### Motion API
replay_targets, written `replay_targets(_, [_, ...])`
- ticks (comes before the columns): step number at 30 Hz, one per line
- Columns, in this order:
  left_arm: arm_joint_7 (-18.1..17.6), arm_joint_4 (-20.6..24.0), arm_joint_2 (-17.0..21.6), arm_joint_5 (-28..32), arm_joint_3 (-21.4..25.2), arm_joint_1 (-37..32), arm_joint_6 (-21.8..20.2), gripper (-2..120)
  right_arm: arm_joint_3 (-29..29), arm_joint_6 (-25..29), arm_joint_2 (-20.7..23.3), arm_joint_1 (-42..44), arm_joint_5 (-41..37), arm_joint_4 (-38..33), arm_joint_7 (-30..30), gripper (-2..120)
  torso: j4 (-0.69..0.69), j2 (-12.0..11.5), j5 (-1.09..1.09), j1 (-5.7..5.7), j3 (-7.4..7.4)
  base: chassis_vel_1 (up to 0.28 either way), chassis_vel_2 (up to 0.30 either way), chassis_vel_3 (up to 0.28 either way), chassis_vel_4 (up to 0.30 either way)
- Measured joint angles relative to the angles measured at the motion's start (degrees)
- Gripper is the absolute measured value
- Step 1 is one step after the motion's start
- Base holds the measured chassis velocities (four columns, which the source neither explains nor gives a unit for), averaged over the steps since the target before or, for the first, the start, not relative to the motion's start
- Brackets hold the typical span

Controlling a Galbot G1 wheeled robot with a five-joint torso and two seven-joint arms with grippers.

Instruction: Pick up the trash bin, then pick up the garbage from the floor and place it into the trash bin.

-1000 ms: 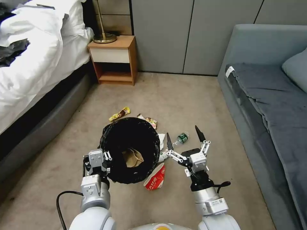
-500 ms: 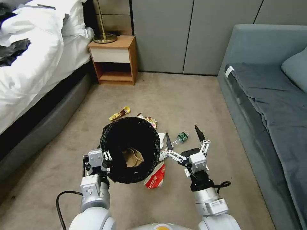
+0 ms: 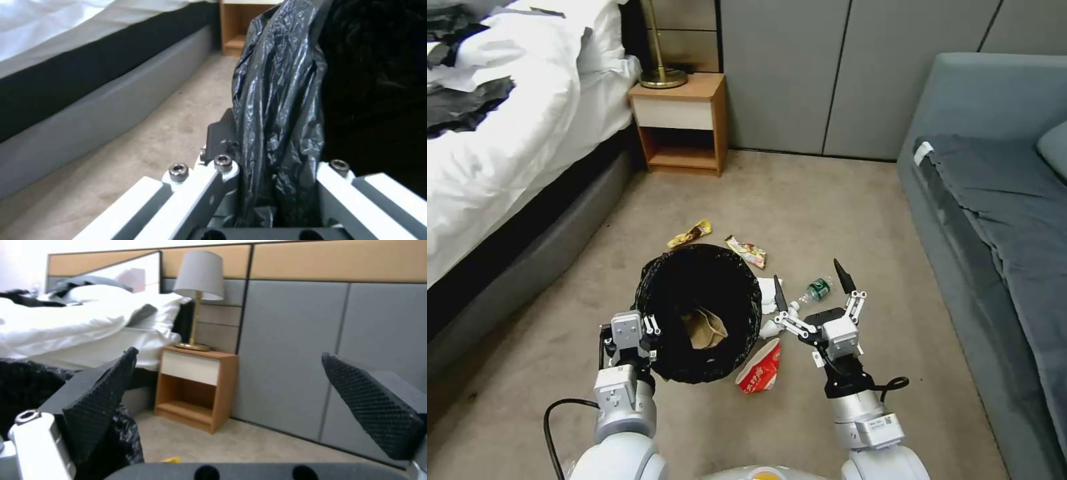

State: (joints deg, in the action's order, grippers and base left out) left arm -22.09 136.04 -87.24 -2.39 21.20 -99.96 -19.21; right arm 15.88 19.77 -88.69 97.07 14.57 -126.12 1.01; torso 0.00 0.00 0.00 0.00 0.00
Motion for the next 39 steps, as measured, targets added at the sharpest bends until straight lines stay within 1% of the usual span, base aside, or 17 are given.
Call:
replay_targets(12, [0.01,0.15,0.05,-0.10,0.20,-0.15,0.19,2,0.30,-0.43,0.47,-0.08,-0.51,0.08,-0.33,100,0.02,0.00,0.00,0.00,0.00,0.093,0.101,0.101,0.095])
replay_targets(16, [-0.01,0.15,0.04,-0.10,0.28,-0.18,0.31,2,0.47,-1.63,0.82,-0.23,-1.63,0.03,-0.99,100,0.01,0.00,0.00,0.00,0.00,0.033,0.024,0.025,0.030])
replay_targets(19, [0.07,0.25,0.01,-0.12,0.27,-0.25,0.36,2,0.18,-5.88,1.48,-0.60,-4.73,-0.49,-3.23,100,-0.02,0.00,0.00,0.00,0.00,0.000,0.000,0.000,0.000])
replay_targets(20, [0.07,0.25,0.01,-0.12,0.27,-0.25,0.36,2,0.18,-5.88,1.48,-0.60,-4.73,-0.49,-3.23,100,-0.02,0.00,0.00,0.00,0.00,0.000,0.000,0.000,0.000])
replay_targets(23, [0.08,0.25,-0.13,-0.28,0.25,-0.31,0.39,2,-0.46,-11.96,2.68,-1.44,-8.14,-0.56,-7.17,100,0.00,0.00,0.00,0.00,0.00,0.000,0.000,0.000,0.000])
replay_targets(24, [0.08,0.25,-0.13,-0.28,0.25,-0.31,0.39,2,-0.46,-11.96,2.68,-1.44,-8.14,-0.56,-7.17,100,0.00,0.00,0.00,0.00,0.00,0.000,0.000,0.000,0.000])
replay_targets(26, [0.08,0.26,-0.21,-0.39,0.23,-0.37,0.43,2,-1.08,-17.91,3.63,-2.04,-10.65,-0.54,-10.65,100,0.00,0.00,0.01,0.00,0.00,0.000,0.000,0.000,0.000])
replay_targets(28, [0.09,0.26,-0.21,-0.42,0.23,-0.38,0.45,2,-1.16,-23.23,4.49,-2.71,-12.00,-0.05,-12.69,100,0.00,0.00,0.01,0.00,0.00,0.000,0.000,0.000,0.000])
replay_targets(29, [0.09,0.26,-0.21,-0.42,0.23,-0.38,0.45,2,-1.16,-23.23,4.49,-2.71,-12.00,-0.05,-12.69,100,0.00,0.00,0.01,0.00,0.00,0.000,0.000,0.000,0.000])
replay_targets(32, [0.09,0.25,-0.22,-0.44,0.28,-0.27,0.45,2,-0.65,-27.02,5.29,-3.37,-11.85,0.93,-14.00,100,0.00,0.00,0.00,0.00,0.00,0.000,0.000,0.000,0.000])
replay_targets(33, [0.09,0.25,-0.22,-0.44,0.28,-0.27,0.45,2,-0.65,-27.02,5.29,-3.37,-11.85,0.93,-14.00,100,0.00,0.00,0.00,0.00,0.00,0.000,0.000,0.000,0.000])
replay_targets(37, [0.10,0.07,-0.21,-0.44,0.26,-0.07,0.45,2,-0.91,-31.23,5.64,-3.48,-14.36,1.43,-15.58,100,0.00,0.00,0.00,0.00,0.00,0.000,0.000,0.000,0.000])
replay_targets(39, [0.11,0.03,-0.20,-0.44,0.25,-0.05,0.45,2,-1.03,-32.26,5.77,-3.48,-15.06,1.57,-15.87,100,0.00,0.00,0.00,0.00,0.00,0.000,0.000,0.000,0.000])
